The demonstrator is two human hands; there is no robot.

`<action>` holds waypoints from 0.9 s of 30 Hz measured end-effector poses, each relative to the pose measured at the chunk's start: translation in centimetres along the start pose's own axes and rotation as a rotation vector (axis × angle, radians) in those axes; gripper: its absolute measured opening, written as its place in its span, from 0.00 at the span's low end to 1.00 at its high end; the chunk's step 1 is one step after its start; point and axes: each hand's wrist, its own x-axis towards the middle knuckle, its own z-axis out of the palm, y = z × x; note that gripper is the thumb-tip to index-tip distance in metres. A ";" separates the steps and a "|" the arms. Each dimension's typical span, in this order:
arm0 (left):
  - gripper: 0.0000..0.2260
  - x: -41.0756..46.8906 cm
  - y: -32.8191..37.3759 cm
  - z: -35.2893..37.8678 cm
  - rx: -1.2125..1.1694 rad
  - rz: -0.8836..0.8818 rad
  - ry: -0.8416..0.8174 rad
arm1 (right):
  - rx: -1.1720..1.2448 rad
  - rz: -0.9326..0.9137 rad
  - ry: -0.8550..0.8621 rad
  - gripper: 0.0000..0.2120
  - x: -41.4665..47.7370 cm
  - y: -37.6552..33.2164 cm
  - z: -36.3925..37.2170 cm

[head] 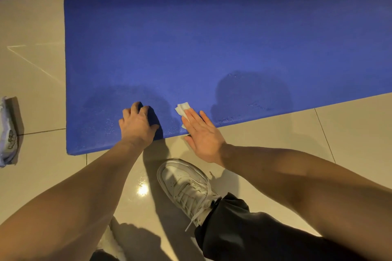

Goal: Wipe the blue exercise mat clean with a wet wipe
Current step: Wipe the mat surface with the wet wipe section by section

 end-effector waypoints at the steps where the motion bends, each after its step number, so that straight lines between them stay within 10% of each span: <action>1: 0.30 0.0 0.3 0.0 -0.007 0.014 0.006 | -0.006 -0.011 -0.007 0.31 -0.3 0.7 -0.2; 27: 0.31 0.9 1.2 -0.1 -0.018 0.064 0.008 | -0.037 0.137 0.010 0.31 0.0 6.7 -2.3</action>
